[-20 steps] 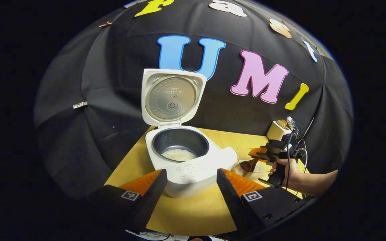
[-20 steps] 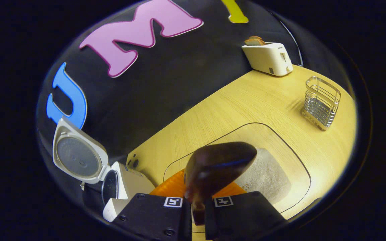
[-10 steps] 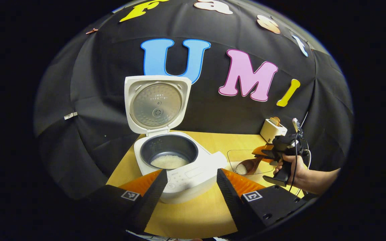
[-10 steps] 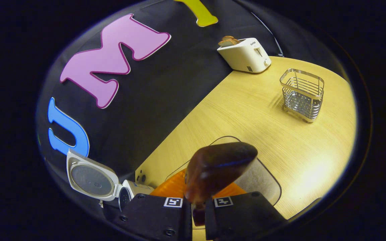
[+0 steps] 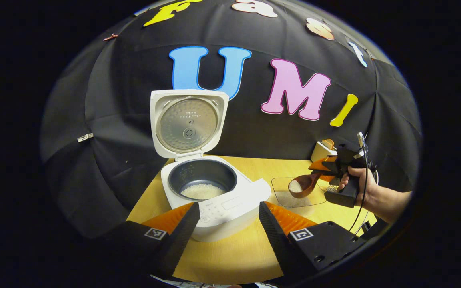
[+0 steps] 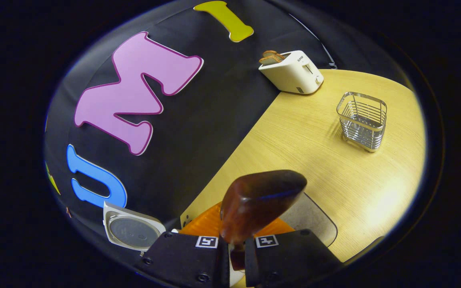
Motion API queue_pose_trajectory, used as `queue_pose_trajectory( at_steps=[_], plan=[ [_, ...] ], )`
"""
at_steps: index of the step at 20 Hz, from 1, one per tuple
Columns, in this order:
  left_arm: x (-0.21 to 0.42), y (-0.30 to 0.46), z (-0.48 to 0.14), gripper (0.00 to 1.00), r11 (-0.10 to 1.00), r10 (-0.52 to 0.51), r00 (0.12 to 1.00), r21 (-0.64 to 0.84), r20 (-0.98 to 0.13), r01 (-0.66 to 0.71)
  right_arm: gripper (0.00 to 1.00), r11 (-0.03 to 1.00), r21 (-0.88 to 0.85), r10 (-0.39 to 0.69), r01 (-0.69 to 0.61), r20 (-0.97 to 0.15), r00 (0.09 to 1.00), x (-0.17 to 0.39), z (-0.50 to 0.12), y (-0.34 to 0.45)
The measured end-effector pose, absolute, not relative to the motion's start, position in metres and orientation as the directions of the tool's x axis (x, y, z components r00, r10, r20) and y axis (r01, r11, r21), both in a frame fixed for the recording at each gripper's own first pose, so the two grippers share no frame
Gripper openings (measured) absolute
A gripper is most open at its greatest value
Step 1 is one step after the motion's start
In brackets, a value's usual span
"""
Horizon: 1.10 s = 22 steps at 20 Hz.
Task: Close the left gripper, press the button to open the rice cooker; take a wooden spoon from the chopstick holder with the right hand, scoop a spoonful of rice and pour it into the rice cooker, then put the wooden spoon back into the chopstick holder.
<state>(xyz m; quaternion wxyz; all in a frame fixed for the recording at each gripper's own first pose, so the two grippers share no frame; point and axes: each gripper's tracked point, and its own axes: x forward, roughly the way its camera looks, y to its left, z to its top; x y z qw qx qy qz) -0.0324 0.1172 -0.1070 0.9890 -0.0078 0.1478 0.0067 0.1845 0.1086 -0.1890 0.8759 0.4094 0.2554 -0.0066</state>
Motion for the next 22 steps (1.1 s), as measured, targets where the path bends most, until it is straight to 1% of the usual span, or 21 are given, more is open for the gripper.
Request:
queue_pose_trajectory(
  at_steps=[4,10,14,15,16,17,18,19,20,21,22],
  plan=[
    [-0.036,0.12,-0.107,0.96,0.999,0.005,0.955,-0.04,-0.297,-0.017,0.19,0.651,0.737,0.235,0.182,-0.424,0.875,0.187,-0.161,0.125],
    [-0.044,0.133,-0.097,0.96,0.995,0.013,0.961,-0.093,-0.276,-0.041,0.19,0.636,0.768,0.314,0.08,-0.351,0.882,0.189,-0.106,0.17],
    [-0.049,0.151,-0.092,0.95,0.988,0.046,0.965,-0.132,-0.258,-0.083,0.19,0.616,0.788,0.373,0.022,-0.316,0.872,0.19,-0.081,0.212],
    [-0.051,0.156,-0.091,0.92,0.986,0.055,0.965,-0.138,-0.255,-0.092,0.19,0.616,0.788,0.384,0.011,-0.313,0.869,0.191,-0.078,0.223],
    [-0.053,0.161,-0.091,0.95,0.984,0.063,0.966,-0.143,-0.251,-0.101,0.19,0.615,0.788,0.391,0.003,-0.308,0.867,0.192,-0.075,0.234],
    [-0.055,0.166,-0.092,0.95,0.983,0.07,0.965,-0.148,-0.253,-0.11,0.19,0.609,0.793,0.403,-0.01,-0.299,0.865,0.193,-0.071,0.247],
    [-0.057,0.171,-0.095,0.92,0.981,0.078,0.962,-0.153,-0.263,-0.121,0.19,0.601,0.799,0.418,-0.02,-0.293,0.86,0.194,-0.072,0.261],
    [-0.059,0.177,-0.096,0.96,0.978,0.09,0.959,-0.16,-0.267,-0.137,0.19,0.596,0.803,0.434,-0.028,-0.292,0.853,0.195,-0.073,0.274],
    [-0.062,0.183,-0.097,0.92,0.973,0.103,0.958,-0.173,-0.267,-0.152,0.19,0.595,0.802,0.451,-0.039,-0.293,0.843,0.193,-0.074,0.287],
    [-0.064,0.188,-0.097,0.95,0.968,0.114,0.957,-0.186,-0.269,-0.167,0.19,0.603,0.796,0.466,-0.052,-0.298,0.833,0.191,-0.077,0.3],
    [-0.066,0.192,-0.097,0.96,0.964,0.124,0.955,-0.195,-0.271,-0.18,0.19,0.614,0.787,0.479,-0.068,-0.303,0.824,0.189,-0.081,0.312]
  ],
)
